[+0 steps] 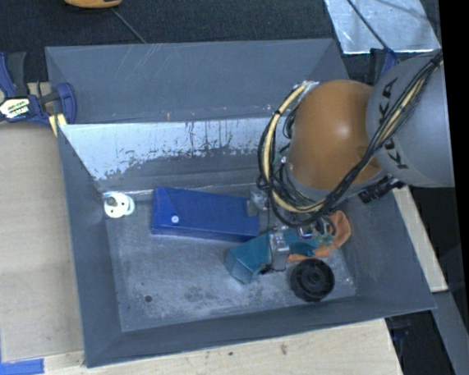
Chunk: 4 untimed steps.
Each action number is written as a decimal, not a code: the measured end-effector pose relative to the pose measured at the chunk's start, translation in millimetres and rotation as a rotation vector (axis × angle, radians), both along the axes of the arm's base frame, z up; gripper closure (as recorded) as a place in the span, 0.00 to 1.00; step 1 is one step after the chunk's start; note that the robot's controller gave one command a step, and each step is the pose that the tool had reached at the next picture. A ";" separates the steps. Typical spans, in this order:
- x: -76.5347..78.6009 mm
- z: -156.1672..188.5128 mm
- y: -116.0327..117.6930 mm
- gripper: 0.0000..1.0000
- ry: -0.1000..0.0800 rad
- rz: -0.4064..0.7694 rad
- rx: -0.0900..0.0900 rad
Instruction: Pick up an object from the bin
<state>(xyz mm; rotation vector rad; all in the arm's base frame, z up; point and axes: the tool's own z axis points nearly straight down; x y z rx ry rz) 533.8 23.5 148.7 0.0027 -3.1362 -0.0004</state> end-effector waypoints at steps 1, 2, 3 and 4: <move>1.6 4.6 -0.1 0.00 -0.008 0.000 0.000; -2.3 -35.4 -8.8 0.00 -0.014 0.070 0.000; -10.5 -62.7 -13.8 0.00 -0.009 0.020 0.001; -11.2 -67.8 -14.7 0.00 -0.009 -0.020 0.001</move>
Offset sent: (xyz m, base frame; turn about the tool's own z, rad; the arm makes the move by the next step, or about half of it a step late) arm -0.0099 -0.0181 -0.0787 -0.1365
